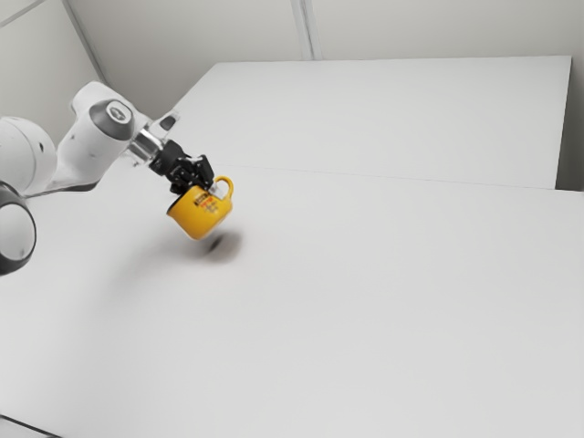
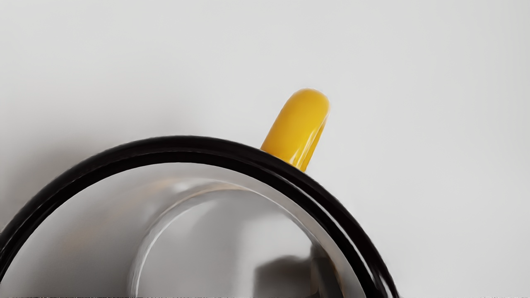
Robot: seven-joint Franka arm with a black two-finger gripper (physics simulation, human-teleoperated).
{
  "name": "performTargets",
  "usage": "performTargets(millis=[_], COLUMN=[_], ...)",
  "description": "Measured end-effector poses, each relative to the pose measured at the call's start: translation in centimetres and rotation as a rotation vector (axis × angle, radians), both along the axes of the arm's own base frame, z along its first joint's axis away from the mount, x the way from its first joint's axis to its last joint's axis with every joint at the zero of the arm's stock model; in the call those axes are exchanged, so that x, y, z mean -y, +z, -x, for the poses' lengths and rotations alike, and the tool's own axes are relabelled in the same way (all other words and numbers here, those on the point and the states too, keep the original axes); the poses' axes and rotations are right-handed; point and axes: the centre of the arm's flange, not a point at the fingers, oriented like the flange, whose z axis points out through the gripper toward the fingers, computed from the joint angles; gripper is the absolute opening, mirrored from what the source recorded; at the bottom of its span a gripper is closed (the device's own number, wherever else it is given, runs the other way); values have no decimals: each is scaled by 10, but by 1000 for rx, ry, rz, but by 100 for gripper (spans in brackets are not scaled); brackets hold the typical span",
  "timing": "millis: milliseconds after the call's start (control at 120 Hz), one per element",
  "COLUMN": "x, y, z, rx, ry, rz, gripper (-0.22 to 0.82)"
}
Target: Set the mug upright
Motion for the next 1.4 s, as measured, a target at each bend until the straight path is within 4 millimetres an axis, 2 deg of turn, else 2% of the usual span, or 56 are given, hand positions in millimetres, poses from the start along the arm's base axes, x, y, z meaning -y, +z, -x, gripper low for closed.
performTargets(millis=[100,292,483,792,1017,1267,1400], x=[27,78,128,186,203,206,208], y=[12,25,8,-14,-35,-40,-54], z=[2,26,58,106,126,119,115], rx=[-32,-100,-164,-161,-131,-65,-71], ry=[-49,-70,-44,91,224,367,412], rz=[-185,-453,-638,-773,-764,-703,-679], gripper=[-16,-17,-17,-17,-17,-17,-17])
